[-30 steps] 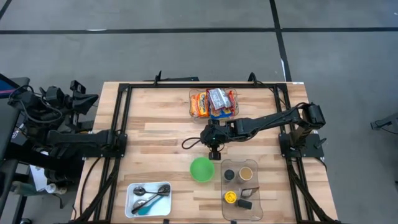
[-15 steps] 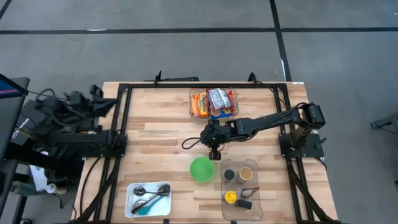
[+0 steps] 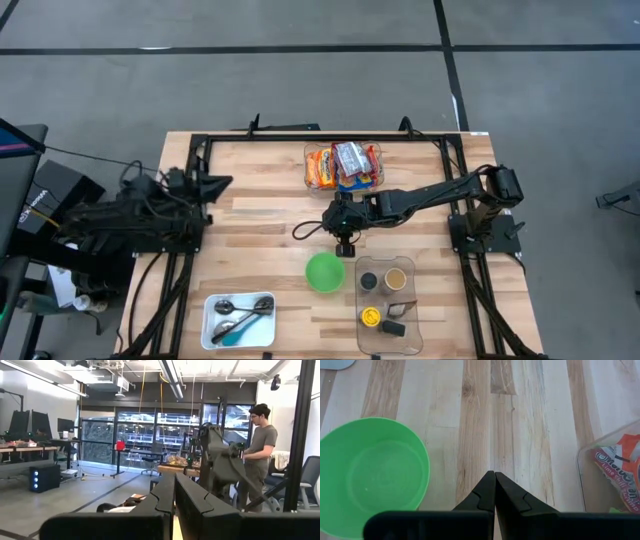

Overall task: Pick & Place Food Item
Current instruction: Return to Home Position

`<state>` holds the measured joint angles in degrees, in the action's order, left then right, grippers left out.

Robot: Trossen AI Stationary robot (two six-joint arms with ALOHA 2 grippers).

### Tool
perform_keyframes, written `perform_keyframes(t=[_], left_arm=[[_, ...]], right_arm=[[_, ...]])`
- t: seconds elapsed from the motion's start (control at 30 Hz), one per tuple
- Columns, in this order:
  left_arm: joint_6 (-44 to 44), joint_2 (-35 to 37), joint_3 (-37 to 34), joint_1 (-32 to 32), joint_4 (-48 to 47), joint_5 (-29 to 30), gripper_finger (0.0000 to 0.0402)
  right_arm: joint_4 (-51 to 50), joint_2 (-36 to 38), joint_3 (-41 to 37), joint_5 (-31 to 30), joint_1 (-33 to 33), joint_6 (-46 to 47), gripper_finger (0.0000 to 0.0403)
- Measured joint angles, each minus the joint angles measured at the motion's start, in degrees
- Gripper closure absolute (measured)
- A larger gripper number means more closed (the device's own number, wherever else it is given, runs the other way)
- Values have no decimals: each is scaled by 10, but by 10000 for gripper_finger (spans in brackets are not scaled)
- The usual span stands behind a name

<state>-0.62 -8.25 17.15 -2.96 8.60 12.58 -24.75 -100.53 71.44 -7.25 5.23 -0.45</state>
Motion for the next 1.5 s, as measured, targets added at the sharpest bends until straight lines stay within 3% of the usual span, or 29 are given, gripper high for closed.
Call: perform_keyframes(t=[0.2, 0.43, 0.83, 1.17, 1.5], left_arm=[[-7, 0, -71, 0, 57, 0, 395], [-18, 0, -116, 0, 60, 0, 395], [-24, 0, -166, 0, 59, 0, 395], [-22, 0, -168, 0, 52, 0, 395], [-22, 0, -168, 0, 53, 0, 395]], right_arm=[[0, 0, 0, 0, 0, 0, 403], [0, 0, 0, 0, 0, 0, 403], [0, 0, 0, 0, 0, 0, 403], [20, 2, 0, 0, -1, -1, 403], [20, 120, 0, 15, -26, -2, 403]])
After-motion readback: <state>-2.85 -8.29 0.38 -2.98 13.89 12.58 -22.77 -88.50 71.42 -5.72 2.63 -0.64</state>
